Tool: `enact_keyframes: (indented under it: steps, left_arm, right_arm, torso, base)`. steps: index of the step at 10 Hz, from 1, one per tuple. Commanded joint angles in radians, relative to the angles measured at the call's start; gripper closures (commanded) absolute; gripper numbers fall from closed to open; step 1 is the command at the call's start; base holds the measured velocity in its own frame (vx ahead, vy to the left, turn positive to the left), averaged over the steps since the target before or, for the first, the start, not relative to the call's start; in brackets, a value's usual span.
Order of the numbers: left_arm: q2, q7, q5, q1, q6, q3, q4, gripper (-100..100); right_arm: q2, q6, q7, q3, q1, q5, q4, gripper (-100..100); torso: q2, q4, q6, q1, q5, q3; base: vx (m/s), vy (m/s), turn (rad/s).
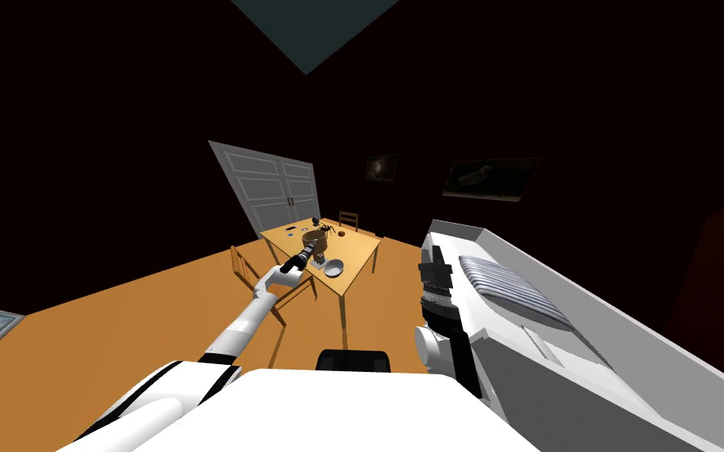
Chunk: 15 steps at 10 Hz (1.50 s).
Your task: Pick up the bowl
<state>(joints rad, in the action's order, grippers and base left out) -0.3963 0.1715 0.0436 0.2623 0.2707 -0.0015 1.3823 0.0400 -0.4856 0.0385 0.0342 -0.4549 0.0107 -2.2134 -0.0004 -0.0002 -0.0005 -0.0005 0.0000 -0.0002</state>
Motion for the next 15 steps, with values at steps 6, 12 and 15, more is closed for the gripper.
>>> enact_keyframes:
  steps: [6, 12, 15]
  left_arm:
    - [-0.016, 0.015, 0.025, 0.086, 0.101, 0.008, -0.158, -100]
    - [-0.035, 0.03, 0.066, 0.192, 0.228, 0.02, -0.332, -100]
    - [-0.039, 0.034, 0.08, 0.224, 0.267, 0.024, -0.408, -100]
  right_arm:
    - [0.0, 0.0, 0.0, 0.0, 0.0, 0.0, 0.0, 0]
    - [0.0, 0.0, 0.0, 0.0, 0.0, 0.0, 0.0, 0]
    - [0.0, 0.0, 0.0, 0.0, 0.0, 0.0, 0.0, 0]
  torso:
    - [0.0, 0.0, 0.0, 0.0, 0.0, 0.0]
    - [0.0, 0.0, 0.0, -0.001, 0.0, 0.0]
    - [-0.001, 0.0, 0.0, -0.001, 0.0, 0.0]
  base:
    - [0.002, -0.005, -0.043]
    - [0.008, -0.015, -0.062]
    - [0.01, -0.011, -0.037]
